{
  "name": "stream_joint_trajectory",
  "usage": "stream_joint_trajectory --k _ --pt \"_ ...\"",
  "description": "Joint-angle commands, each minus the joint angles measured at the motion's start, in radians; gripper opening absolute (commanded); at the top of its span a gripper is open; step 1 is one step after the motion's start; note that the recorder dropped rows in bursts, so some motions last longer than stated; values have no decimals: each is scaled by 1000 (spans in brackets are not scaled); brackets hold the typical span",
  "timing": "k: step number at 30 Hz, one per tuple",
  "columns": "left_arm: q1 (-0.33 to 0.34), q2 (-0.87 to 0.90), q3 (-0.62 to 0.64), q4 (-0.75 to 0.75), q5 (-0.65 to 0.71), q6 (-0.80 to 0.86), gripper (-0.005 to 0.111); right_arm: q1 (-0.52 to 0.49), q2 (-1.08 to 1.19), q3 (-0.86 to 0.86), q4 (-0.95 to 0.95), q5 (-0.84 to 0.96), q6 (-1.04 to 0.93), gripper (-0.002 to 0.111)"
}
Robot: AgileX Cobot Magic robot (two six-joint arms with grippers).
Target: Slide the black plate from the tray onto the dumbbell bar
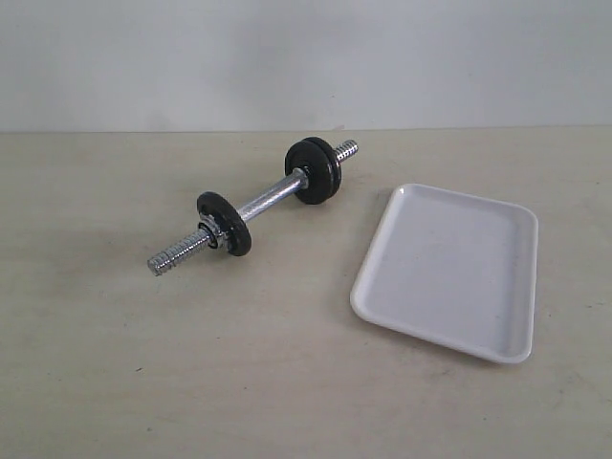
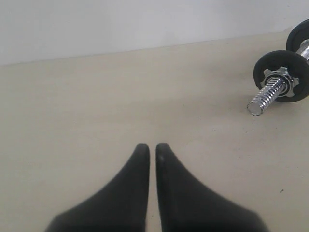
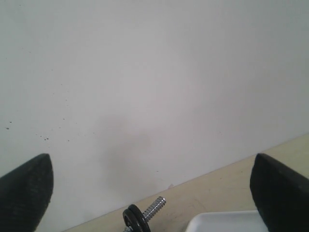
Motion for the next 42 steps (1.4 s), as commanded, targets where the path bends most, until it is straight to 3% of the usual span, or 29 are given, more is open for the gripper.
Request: stream_joint_trajectory --k 1,42 --pt "2 -2 4 5 3 -6 4 -1 2 4 -2 -2 -6 103" --pt "6 -2 4 5 1 -5 4 -1 2 4 -16 -54 -12 103"
